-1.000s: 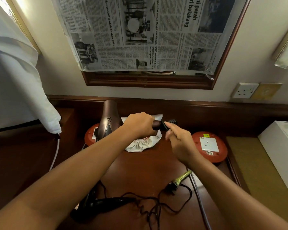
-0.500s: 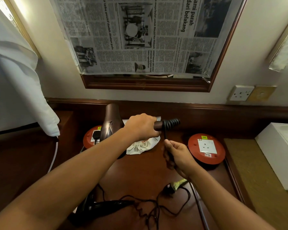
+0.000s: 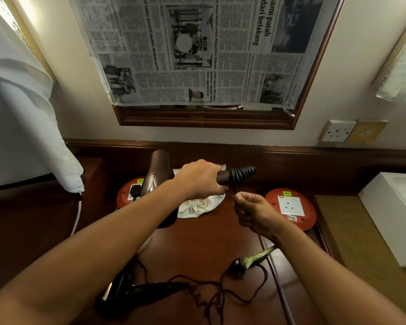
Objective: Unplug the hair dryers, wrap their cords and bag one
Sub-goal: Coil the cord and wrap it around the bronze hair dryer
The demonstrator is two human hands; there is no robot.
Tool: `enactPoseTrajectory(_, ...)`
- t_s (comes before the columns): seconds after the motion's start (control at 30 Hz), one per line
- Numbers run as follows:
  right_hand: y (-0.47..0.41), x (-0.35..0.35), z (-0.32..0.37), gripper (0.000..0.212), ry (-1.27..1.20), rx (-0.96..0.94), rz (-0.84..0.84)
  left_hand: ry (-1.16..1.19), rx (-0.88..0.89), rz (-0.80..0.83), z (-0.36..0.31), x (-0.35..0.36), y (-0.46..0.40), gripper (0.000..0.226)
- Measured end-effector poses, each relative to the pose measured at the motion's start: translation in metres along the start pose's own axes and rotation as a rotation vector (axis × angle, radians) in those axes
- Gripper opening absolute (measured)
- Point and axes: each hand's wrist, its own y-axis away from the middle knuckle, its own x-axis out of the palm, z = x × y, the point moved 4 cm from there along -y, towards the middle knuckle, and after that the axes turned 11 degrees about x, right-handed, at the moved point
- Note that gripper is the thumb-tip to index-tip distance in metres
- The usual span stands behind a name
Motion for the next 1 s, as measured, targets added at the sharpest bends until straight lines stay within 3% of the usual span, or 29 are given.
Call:
enactPoseTrajectory(0.23,0.000,-0.016,0.028,0.028,0.359,0.034,-0.020,0.046,0.091,0.026,-0.013,-0.008,0.005,0.032)
enactPoseTrajectory(0.37,-0.001,-0.029,0.052,0.002,0.477,0.097,0.019,-0.066,0.137,0.050,-0.020,-0.008,0.005,0.027)
enactPoseTrajectory(0.5,-0.007,-0.033,0.077,0.027,0.671,0.122,-0.053,-0.143,0.132,0.066,-0.019,-0.008,0.006,0.027)
enactPoseTrajectory(0.57,-0.010,-0.030,0.090,0.017,0.727,0.142,-0.086,-0.192,0.142,0.077,-0.021,-0.005,0.006,0.026)
enactPoseTrajectory(0.63,-0.009,-0.024,0.102,0.008,0.784,0.113,-0.112,-0.257,0.163,0.086,-0.021,-0.002,0.005,0.027)
enactPoseTrajectory(0.9,0.016,0.010,0.108,0.010,1.150,-0.178,-0.335,-0.300,0.098,0.155,-0.014,0.004,-0.007,0.024)
enactPoseTrajectory(1.0,0.025,0.014,0.094,0.029,1.284,-0.254,-0.358,-0.300,0.088,0.169,-0.014,0.007,-0.012,0.026)
